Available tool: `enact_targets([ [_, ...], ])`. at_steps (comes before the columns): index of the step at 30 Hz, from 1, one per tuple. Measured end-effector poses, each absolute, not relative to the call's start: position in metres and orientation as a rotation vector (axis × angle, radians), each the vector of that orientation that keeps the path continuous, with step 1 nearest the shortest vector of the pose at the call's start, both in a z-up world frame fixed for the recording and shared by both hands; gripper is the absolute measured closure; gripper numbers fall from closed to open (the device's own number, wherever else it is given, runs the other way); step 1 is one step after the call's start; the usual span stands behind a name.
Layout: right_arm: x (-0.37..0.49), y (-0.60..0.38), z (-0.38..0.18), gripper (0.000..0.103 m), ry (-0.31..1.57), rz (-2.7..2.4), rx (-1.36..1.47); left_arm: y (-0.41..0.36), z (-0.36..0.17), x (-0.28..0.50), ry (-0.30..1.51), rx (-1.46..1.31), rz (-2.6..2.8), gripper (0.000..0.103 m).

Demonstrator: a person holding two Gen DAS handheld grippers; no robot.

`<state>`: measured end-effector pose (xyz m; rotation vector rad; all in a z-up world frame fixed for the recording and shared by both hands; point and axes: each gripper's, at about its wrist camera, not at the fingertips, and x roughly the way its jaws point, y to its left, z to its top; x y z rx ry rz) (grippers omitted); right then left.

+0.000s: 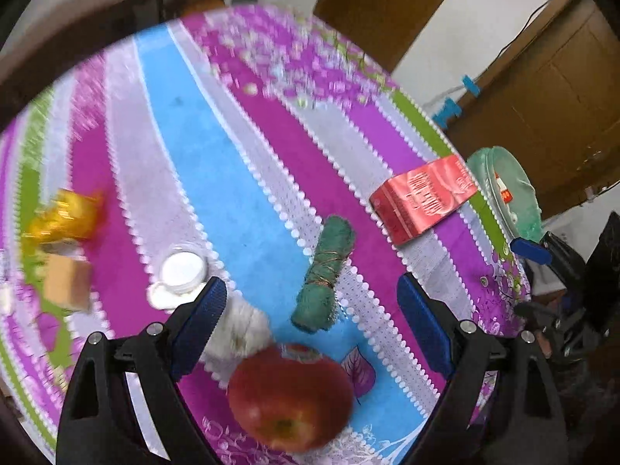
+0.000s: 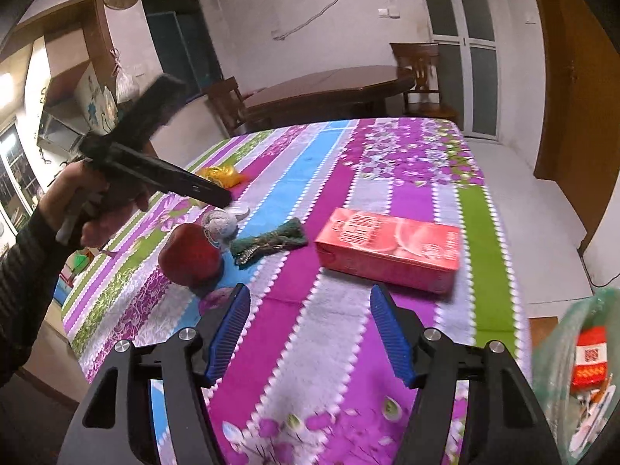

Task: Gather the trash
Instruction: 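Move both tools back over the table toward the cloth and plastic lid, then grasp the white cloth with the left tool while the right tool grasps the clear plastic lid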

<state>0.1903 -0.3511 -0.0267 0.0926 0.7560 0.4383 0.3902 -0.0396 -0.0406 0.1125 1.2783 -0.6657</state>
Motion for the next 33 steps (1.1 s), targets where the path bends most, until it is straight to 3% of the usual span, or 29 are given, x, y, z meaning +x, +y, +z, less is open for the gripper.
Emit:
enact_targets([
  [7,0.214,-0.328,-0.032,0.037,0.781,0.451,0.079,-0.033,-0.077,0.405,1.376,0.085,-0.714,0.017],
  [18,0.246,-0.285,-0.044,0.035,0.819,0.505,0.063,0.117,-0.089,0.365,1.344,0.092,-0.504,0.018],
  [25,0.284,-0.242,-0.031,0.035,0.834,0.563,0.014,0.174,-0.083,0.344,1.227,-0.038,-0.413,0.018],
  [33,0.342,-0.207,-0.031,0.035,0.896,0.578,0.004,0.126,-0.056,0.316,0.96,-0.01,-0.49,0.013],
])
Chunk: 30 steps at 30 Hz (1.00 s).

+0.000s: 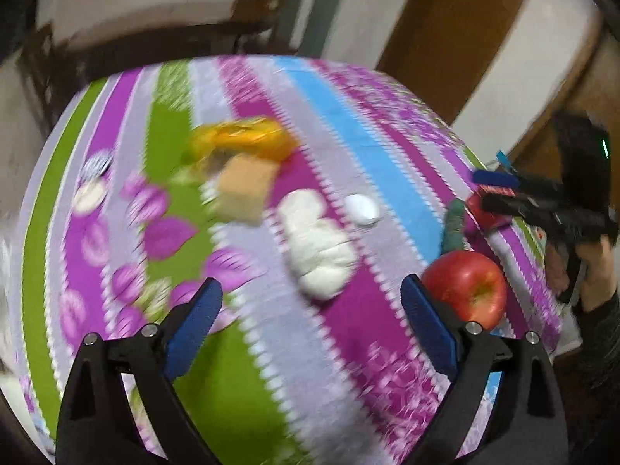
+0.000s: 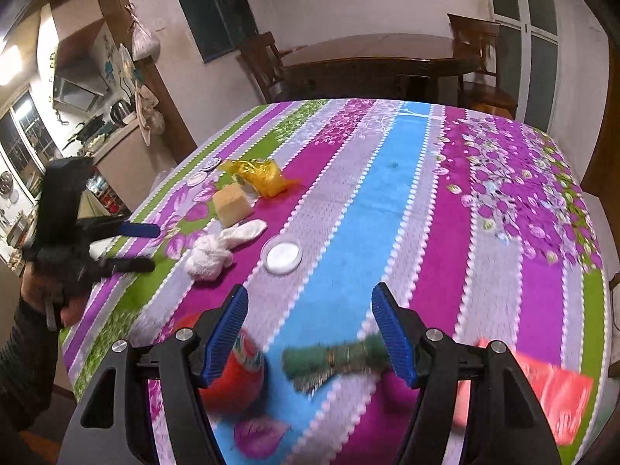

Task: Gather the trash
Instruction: 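Grasp the white cloth with the left tool while the right tool grasps the clear plastic lid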

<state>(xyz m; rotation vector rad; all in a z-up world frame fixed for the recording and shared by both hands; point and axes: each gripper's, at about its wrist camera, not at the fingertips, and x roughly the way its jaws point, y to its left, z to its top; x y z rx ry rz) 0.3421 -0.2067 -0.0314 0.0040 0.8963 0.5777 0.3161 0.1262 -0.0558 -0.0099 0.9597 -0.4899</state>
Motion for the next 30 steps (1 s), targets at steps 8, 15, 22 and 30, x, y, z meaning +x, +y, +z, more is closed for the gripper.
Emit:
enact_targets([
  [8,0.351,-0.202,-0.037,0.035,0.913,0.58,0.0,0.093,-0.085,0.344,1.01,0.022,-0.49,0.022],
  [15,0.366,-0.183,-0.044,0.035,0.947,0.608,-0.035,0.102,-0.091,0.346,1.01,-0.033,-0.461,0.06],
  [22,0.386,-0.138,-0.053,0.035,0.99,0.653,-0.112,0.135,-0.092,0.338,1.005,-0.079,-0.419,0.06],
  [30,0.411,-0.107,-0.08,0.035,1.095,0.631,-0.247,0.142,-0.094,0.332,0.986,-0.086,-0.404,0.06],
])
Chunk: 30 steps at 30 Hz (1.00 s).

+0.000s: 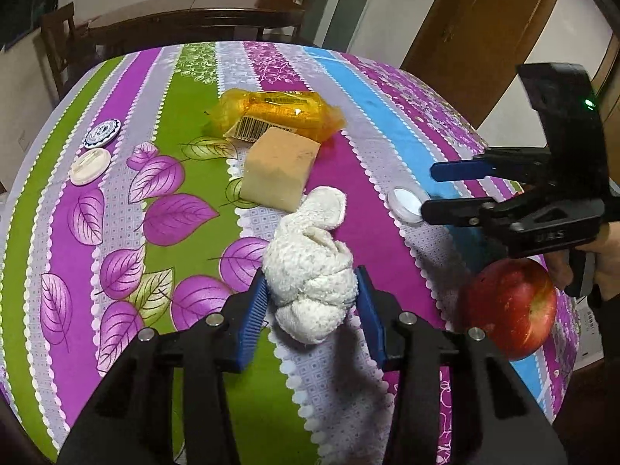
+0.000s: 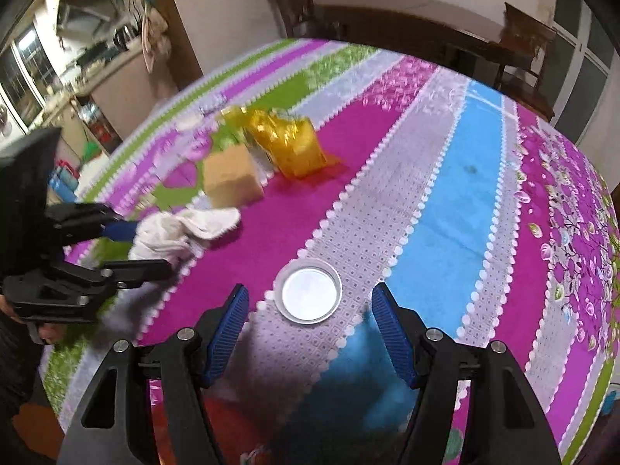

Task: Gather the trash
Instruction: 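Grasp the white cloth with the left tool while the right tool grasps the clear plastic lid, then carry the white cloth and plastic lid to the green bin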

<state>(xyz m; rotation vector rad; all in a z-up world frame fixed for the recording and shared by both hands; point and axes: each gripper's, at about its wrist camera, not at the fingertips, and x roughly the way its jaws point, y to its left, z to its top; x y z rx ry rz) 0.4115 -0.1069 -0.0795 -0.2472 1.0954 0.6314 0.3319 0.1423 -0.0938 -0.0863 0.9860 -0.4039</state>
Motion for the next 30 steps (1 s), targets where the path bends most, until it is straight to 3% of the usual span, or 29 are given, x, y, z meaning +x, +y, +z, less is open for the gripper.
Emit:
enact_targets([
  [4,0.412,-0.096,-0.09,0.038,1.111,0.624,-0.305,0.137,-0.094,0.333,0.98,-0.056,-0.393,0.06],
  [6,0.409,-0.089,-0.093,0.055,1.099,0.605,-0.354,0.136,-0.094,0.334,0.976,-0.049,-0.384,0.06],
  [8,0.408,-0.087,-0.092,0.062,1.092,0.603,-0.367,0.136,-0.094,0.333,0.969,-0.044,-0.376,0.061],
  [17,0.38,-0.108,-0.055,0.062,0.93,0.555,-0.313,0.128,-0.073,0.313,0.851,-0.004,-0.282,0.065],
  [30,0.221,-0.197,0.017,0.062,0.526,0.375,-0.13,0.063,-0.003,0.21,0.516,-0.022,-0.18,0.064],
])
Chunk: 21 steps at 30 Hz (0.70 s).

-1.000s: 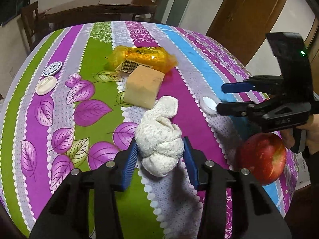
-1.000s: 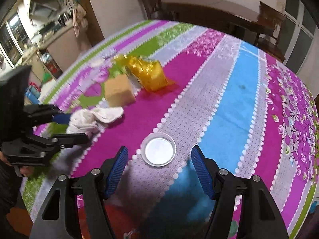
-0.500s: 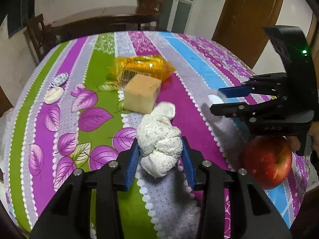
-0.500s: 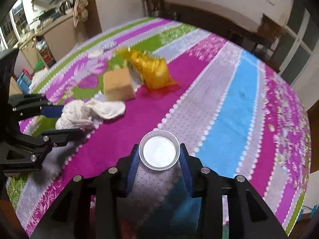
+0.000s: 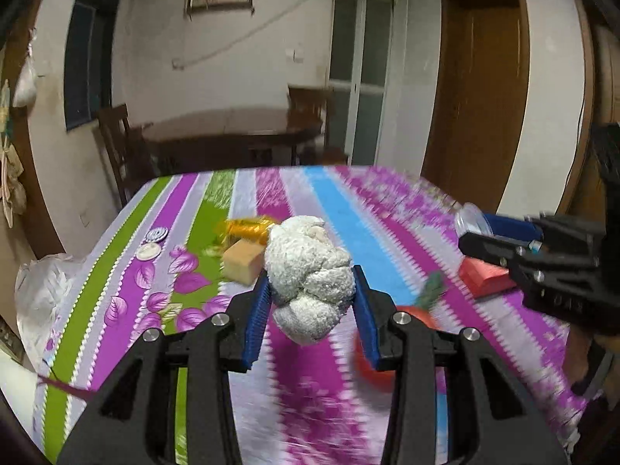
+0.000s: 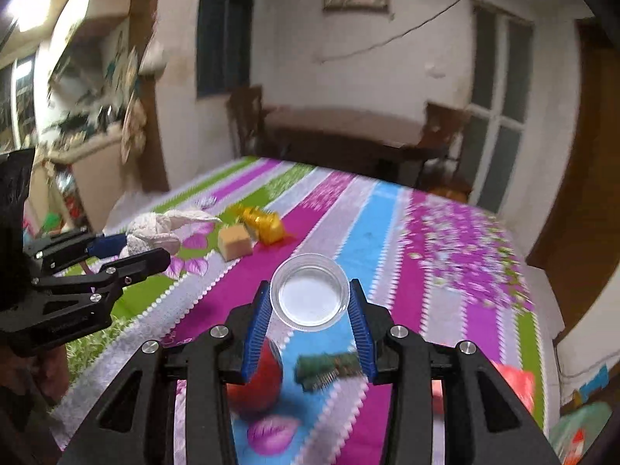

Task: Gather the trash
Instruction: 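Carry the white cloth and plastic lid to the green bin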

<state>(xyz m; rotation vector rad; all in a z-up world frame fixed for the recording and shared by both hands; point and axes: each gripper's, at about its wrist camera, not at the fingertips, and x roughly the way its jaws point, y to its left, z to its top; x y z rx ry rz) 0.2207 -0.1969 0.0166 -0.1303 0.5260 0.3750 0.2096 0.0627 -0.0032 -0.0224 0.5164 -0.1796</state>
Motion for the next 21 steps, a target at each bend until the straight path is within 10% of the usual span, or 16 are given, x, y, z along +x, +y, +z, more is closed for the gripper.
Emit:
enact_targets([
  [21,0.057,-0.322,0.044,0.062,0.364,0.169,-0.006,-0.071,0.027,0.134,0.379,0.006,-0.287,0.064],
])
